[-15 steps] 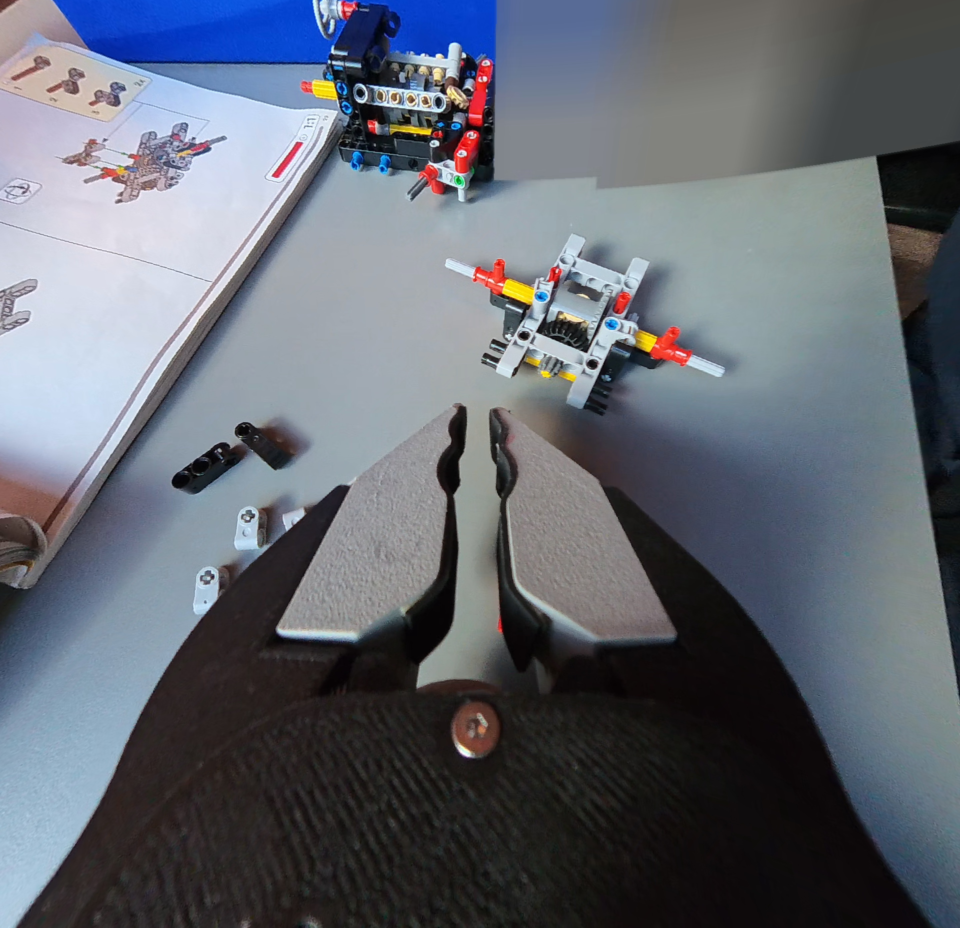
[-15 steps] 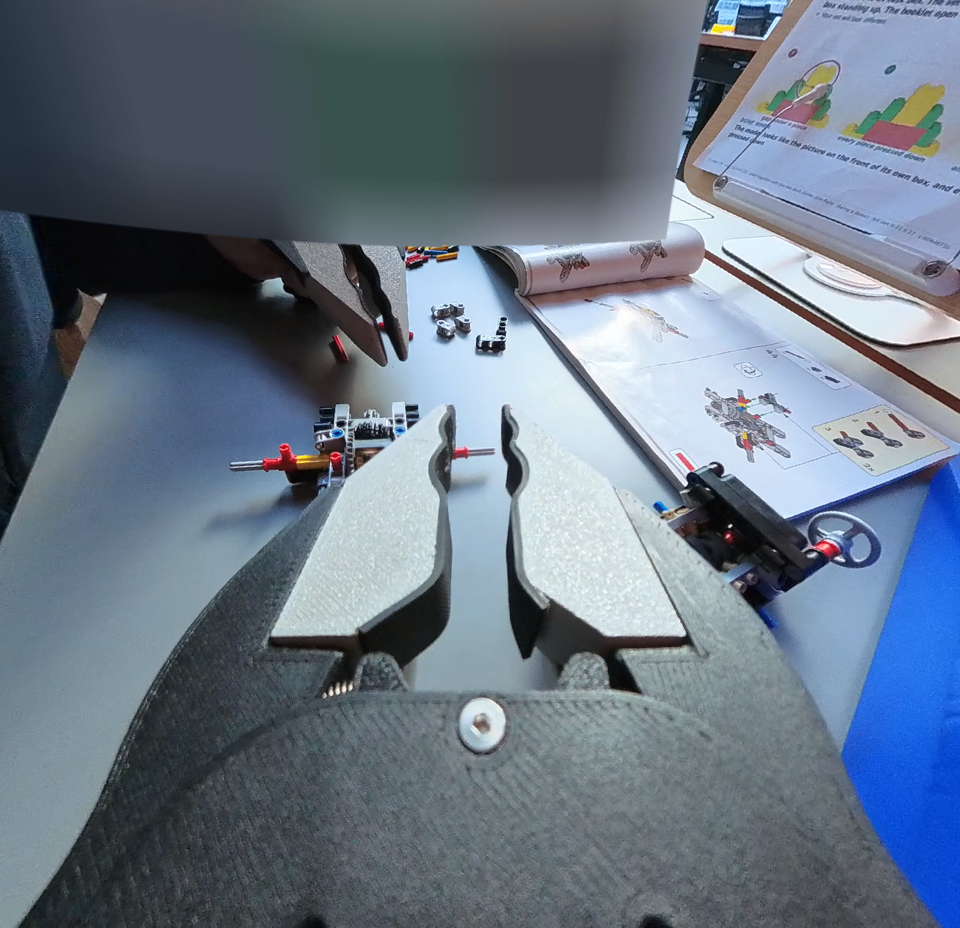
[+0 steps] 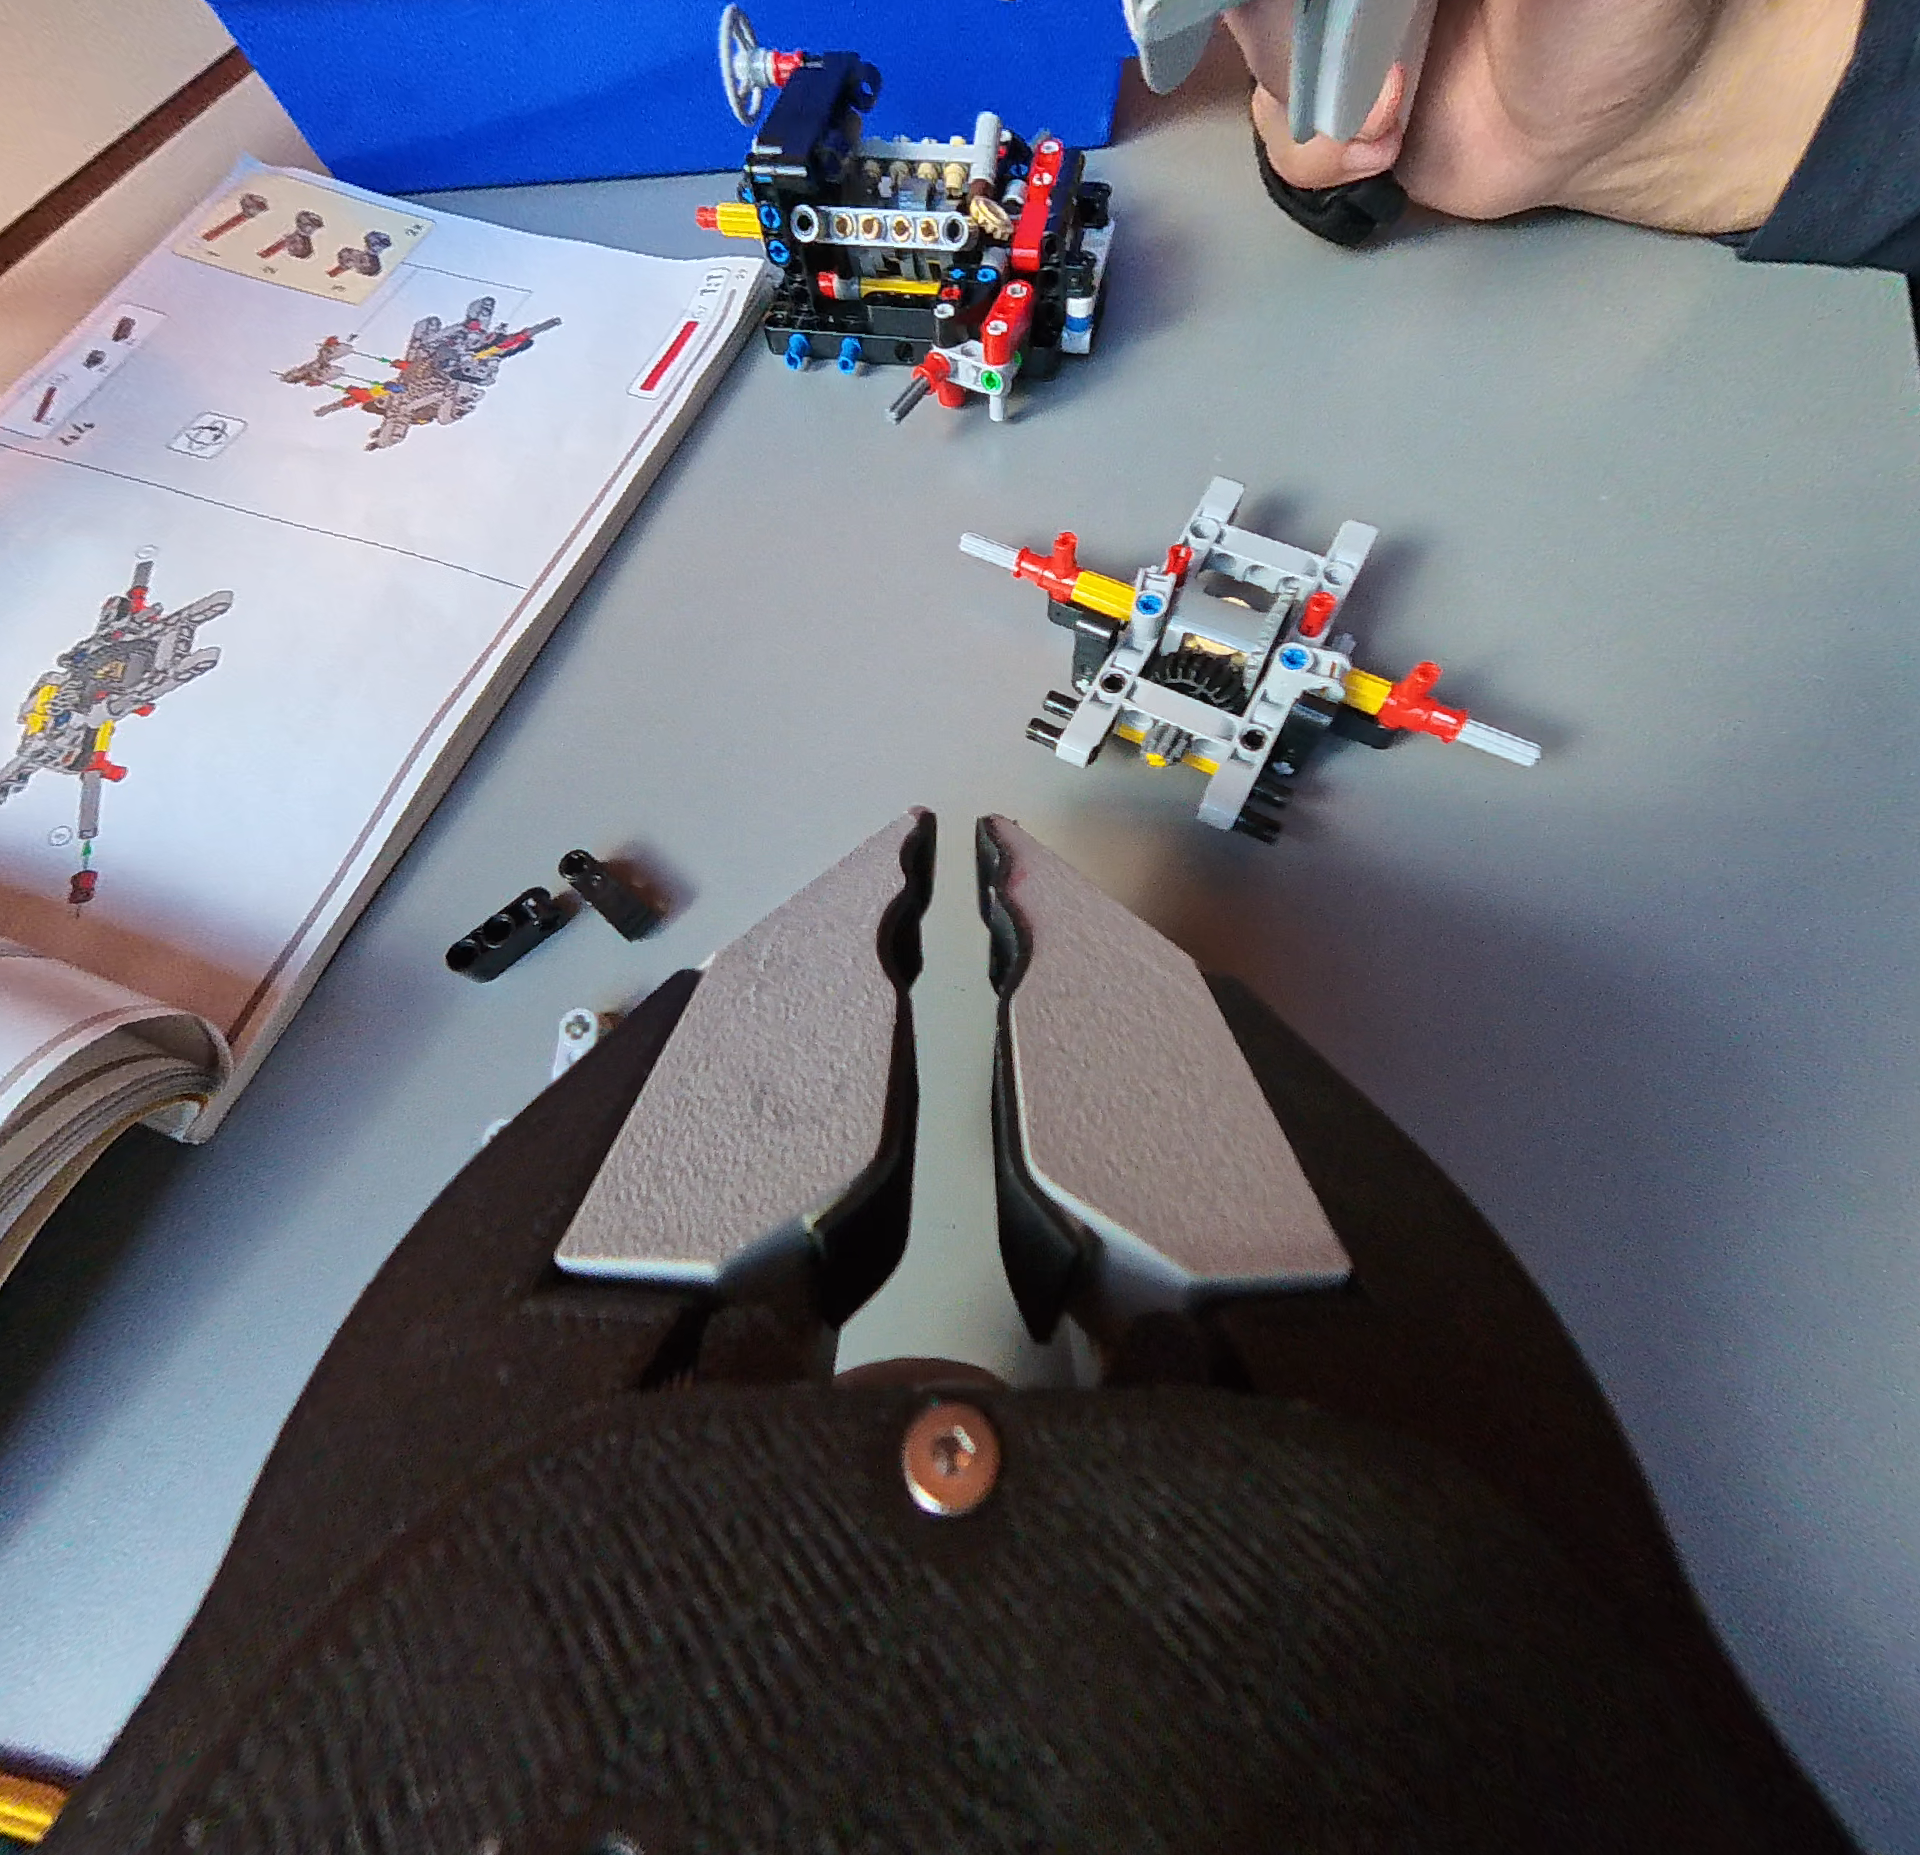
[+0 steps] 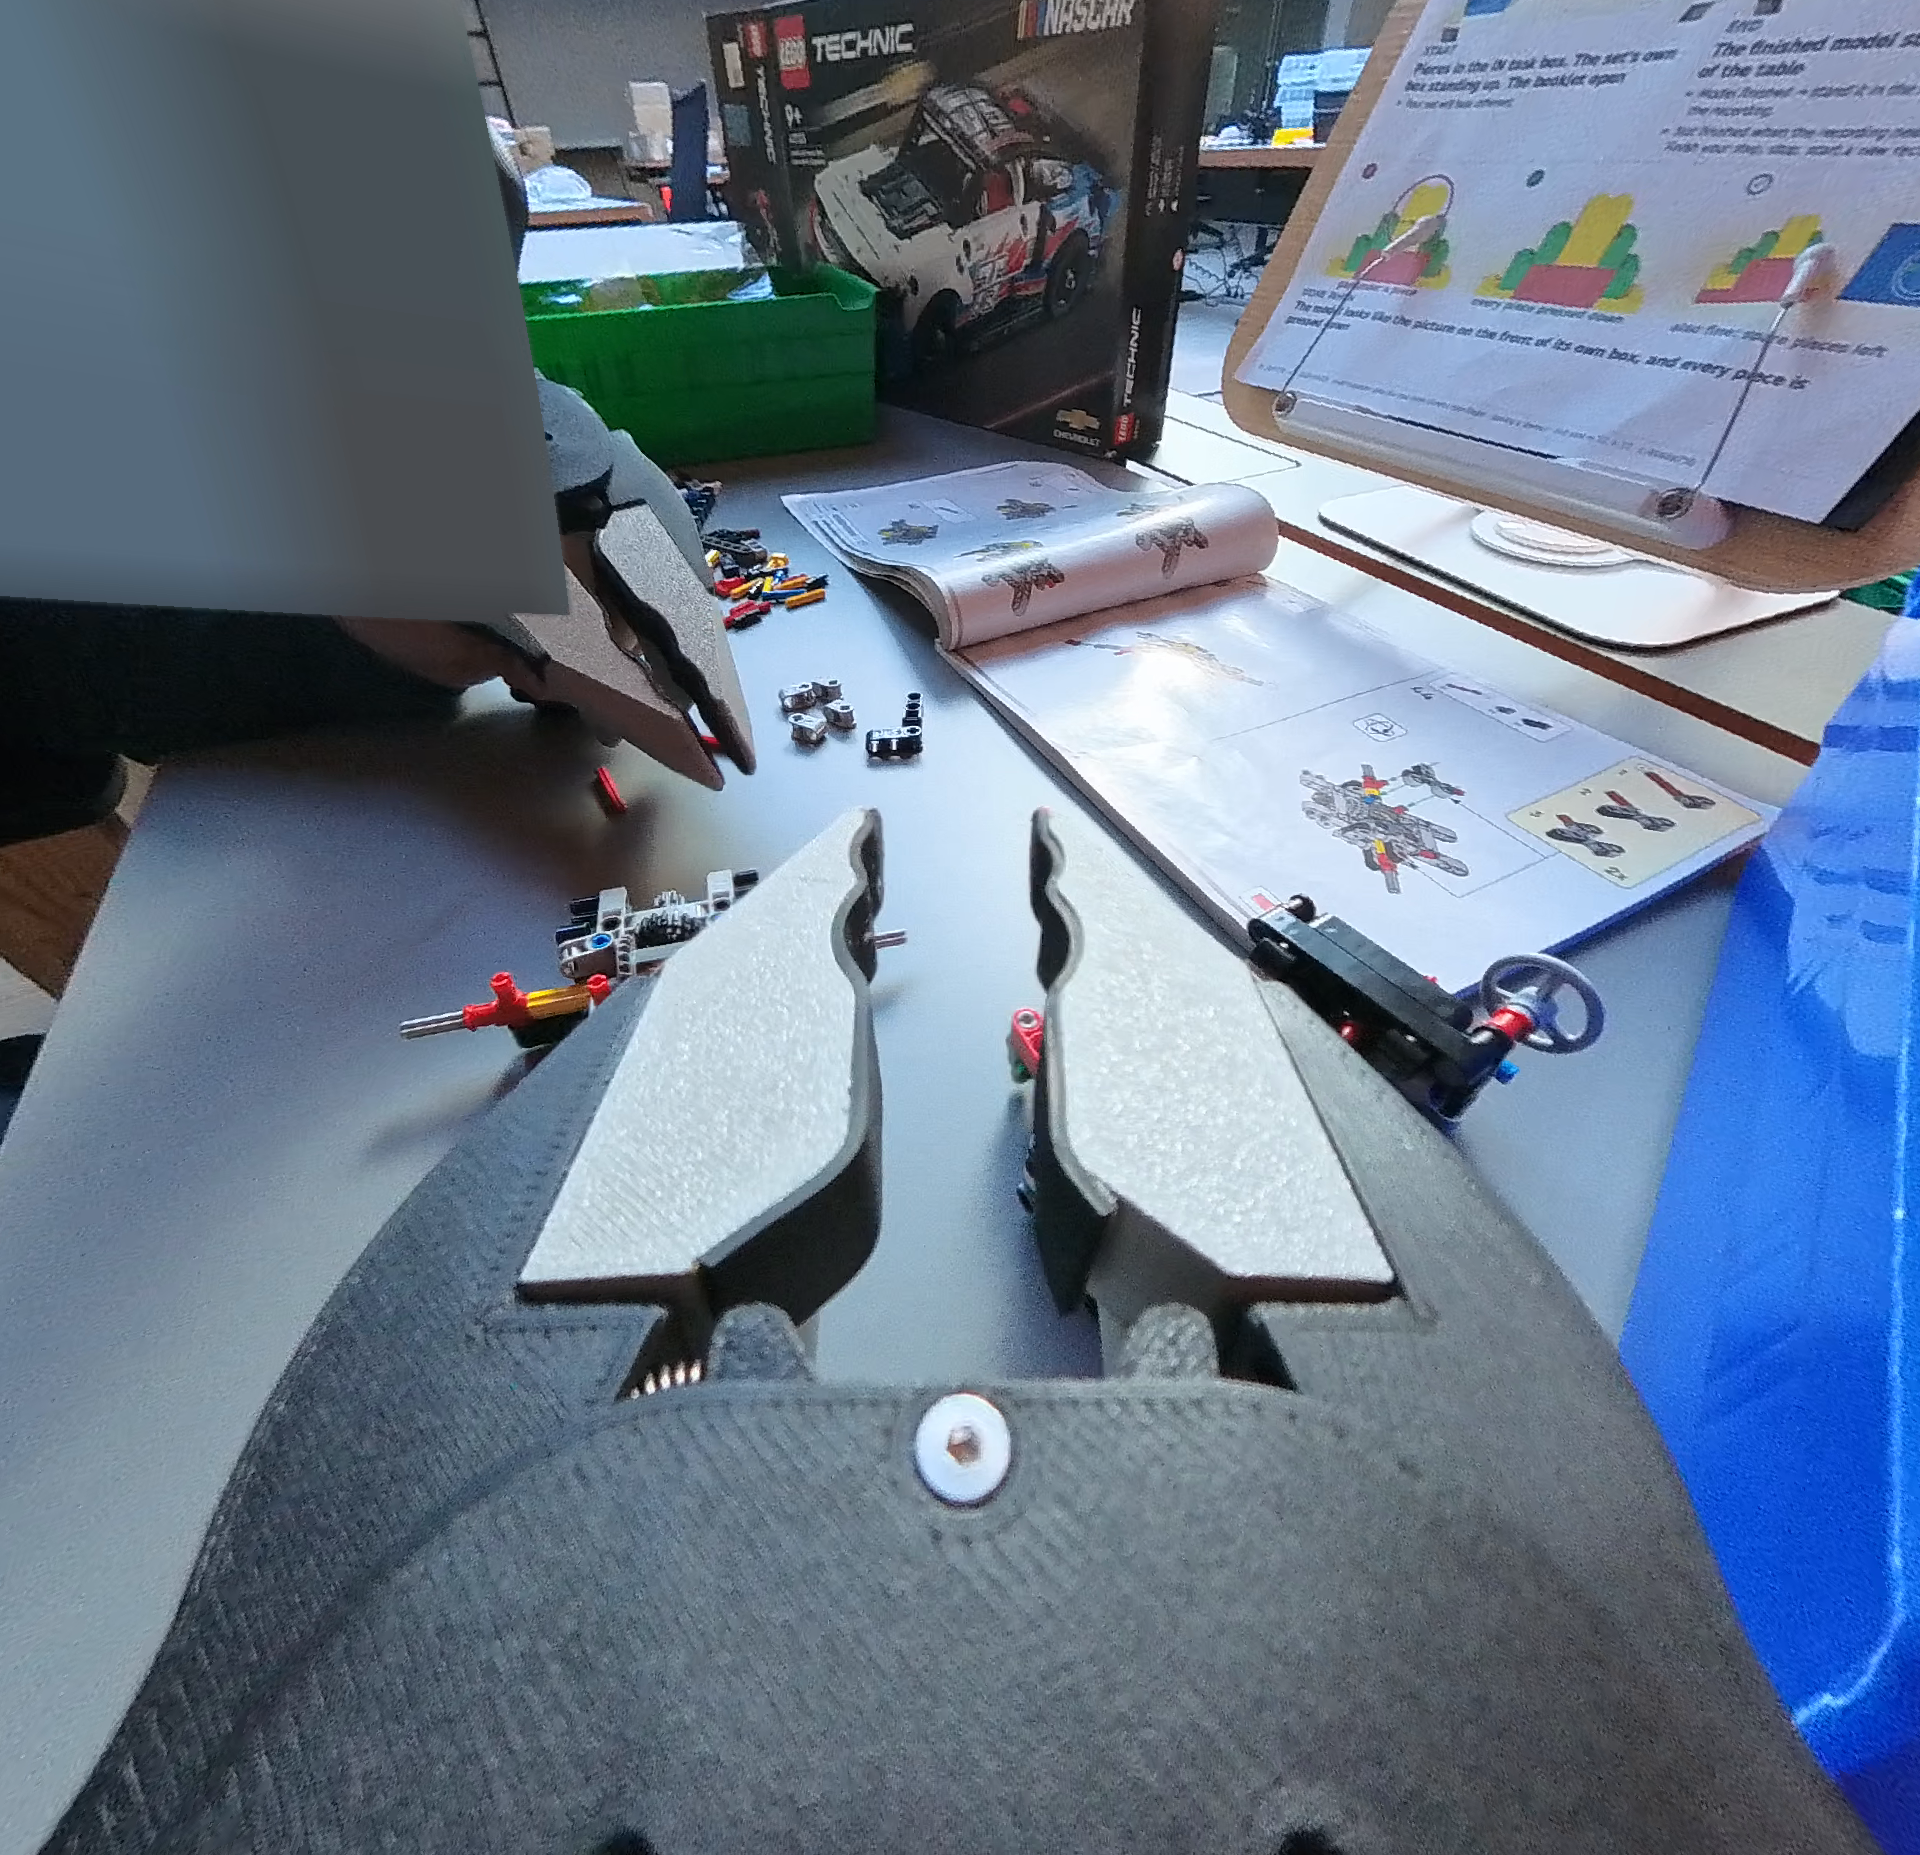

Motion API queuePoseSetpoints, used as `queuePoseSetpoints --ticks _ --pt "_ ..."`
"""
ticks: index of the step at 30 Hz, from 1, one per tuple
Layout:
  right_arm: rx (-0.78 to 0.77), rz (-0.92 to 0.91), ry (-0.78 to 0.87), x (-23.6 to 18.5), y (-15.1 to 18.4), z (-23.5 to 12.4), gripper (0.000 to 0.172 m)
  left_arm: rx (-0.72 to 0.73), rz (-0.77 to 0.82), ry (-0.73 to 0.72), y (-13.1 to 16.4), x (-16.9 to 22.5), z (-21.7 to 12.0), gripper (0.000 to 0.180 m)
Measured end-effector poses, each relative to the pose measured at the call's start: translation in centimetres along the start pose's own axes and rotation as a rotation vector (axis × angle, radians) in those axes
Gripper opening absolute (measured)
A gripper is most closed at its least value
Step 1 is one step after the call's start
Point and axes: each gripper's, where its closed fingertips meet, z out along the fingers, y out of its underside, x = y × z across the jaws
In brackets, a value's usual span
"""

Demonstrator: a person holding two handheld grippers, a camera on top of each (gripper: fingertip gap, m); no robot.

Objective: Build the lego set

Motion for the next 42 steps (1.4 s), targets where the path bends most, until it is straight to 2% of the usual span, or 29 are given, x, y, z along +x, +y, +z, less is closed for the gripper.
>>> queuePoseSetpoints --ticks 5,13,20,24,32,42 --pt "-0.001 -0.024 0.016 -0.2 -0.1 0.1 0.025 0.031 0.047 -0.052 -0.4 -0.5 -0.3 0.005" --pt "0.061 -0.084 0.091 -0.3 -1.5 -0.5 0.032 0.075 0.195 -0.219 -1.2 -1.5 -0.7 0.002" --pt "0.31 -0.009 0.248 3.0 -5.2 -5.1 0.035 0.084 0.212 -0.27 -1.3 -2.3 -1.0 0.0" --pt "0.384 0.051 0.238 3.6 -6.0 -6.2 0.038 0.078 0.21 -0.283 -1.3 -2.5 -1.0 0.0" --pt "0.354 -0.002 0.17 1.7 -6.1 -4.9 0.038 0.079 0.209 -0.278 -1.5 -2.3 -1.2 0.0" --pt "0.361 0.018 0.153 2.0 -6.2 -5.2 0.036 0.095 0.187 -0.246 -1.8 -1.8 -1.1 0.0"
